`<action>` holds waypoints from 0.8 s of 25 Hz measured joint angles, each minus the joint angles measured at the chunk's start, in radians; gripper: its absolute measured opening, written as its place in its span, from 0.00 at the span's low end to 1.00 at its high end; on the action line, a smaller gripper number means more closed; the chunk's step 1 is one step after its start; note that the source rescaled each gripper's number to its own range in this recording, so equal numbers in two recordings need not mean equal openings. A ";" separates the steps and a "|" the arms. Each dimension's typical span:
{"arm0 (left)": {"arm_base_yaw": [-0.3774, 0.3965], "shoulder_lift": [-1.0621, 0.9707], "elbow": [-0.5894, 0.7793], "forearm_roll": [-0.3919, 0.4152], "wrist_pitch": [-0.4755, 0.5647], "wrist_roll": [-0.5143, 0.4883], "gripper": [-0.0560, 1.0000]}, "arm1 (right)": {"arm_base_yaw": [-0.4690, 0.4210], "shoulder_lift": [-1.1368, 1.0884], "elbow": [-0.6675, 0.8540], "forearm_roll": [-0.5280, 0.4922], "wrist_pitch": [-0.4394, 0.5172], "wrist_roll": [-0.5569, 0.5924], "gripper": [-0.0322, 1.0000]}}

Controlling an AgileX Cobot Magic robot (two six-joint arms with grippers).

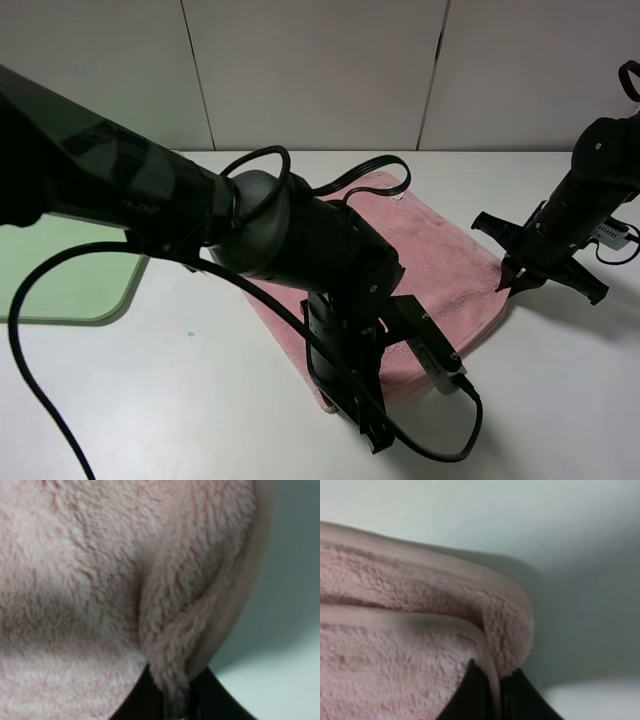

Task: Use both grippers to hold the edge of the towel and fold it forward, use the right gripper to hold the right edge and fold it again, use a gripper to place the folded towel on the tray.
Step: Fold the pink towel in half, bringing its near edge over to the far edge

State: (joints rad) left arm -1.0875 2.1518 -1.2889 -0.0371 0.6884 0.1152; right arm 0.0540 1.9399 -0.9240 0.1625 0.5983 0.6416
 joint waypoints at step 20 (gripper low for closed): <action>-0.004 -0.072 -0.189 -0.056 0.243 -0.045 0.05 | 0.000 -0.254 0.001 -0.063 0.180 -0.078 0.03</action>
State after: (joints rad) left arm -1.0918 2.0793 -1.4777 -0.0928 0.9318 0.0704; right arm 0.0540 1.6859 -0.9231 0.0994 0.7780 0.5636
